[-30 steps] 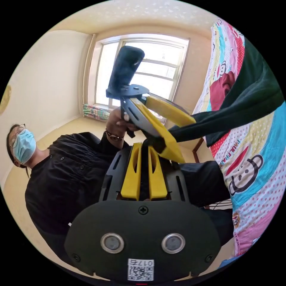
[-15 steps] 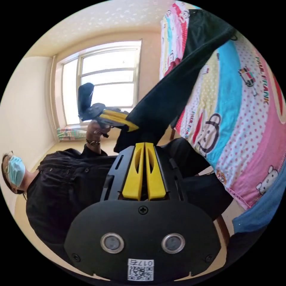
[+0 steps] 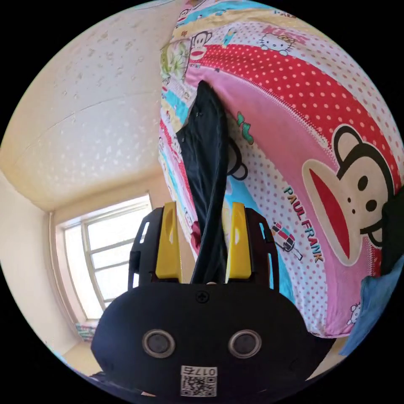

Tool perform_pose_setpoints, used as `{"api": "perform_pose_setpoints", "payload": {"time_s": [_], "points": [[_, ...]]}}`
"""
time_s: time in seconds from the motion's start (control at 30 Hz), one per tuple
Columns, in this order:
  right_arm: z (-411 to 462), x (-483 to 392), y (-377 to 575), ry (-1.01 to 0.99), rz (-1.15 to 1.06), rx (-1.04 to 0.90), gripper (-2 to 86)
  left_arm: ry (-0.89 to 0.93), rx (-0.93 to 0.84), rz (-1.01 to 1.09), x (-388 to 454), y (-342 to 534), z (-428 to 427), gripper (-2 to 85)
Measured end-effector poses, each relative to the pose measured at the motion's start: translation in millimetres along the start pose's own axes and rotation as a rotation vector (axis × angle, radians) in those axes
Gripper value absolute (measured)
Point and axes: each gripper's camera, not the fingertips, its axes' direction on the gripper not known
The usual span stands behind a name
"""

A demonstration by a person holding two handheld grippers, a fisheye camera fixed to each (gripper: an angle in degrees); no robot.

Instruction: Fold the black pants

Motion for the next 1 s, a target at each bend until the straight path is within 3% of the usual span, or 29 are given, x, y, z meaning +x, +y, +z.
{"api": "perform_pose_setpoints", "payload": {"time_s": [0.2, 0.3, 0.47, 0.63, 0.8, 0.87, 1.0], "points": [[92, -10, -6, 0.161, -0.134, -0.004, 10.7, 0.167, 0.030, -0.053, -20, 12, -82, 4.2], [116, -24, -8, 0.199, -0.171, 0.070, 5.4, 0.368, 0.081, -0.093, -47, 17, -127, 4.1], [187, -88, -1, 0.221, -0.318, 0.084, 3.2, 0.864, 0.204, -0.228, -118, 41, -191, 4.0], [312, -127, 10, 0.353, -0.357, -0.032, 3.6, 1.118, 0.338, -0.394, -186, 68, -251, 3.9], [406, -111, 34, 0.512, -0.420, -0.147, 6.1, 0.954, 0.354, -0.561, -250, 75, -335, 3.9], [399, -94, 47, 0.449, -0.432, -0.176, 7.1, 0.726, 0.306, -0.590, -267, 66, -385, 4.2], [346, -32, 92, 0.422, -0.461, -0.207, 8.1, 0.535, 0.235, -0.527, -260, 40, -447, 4.4]]}}
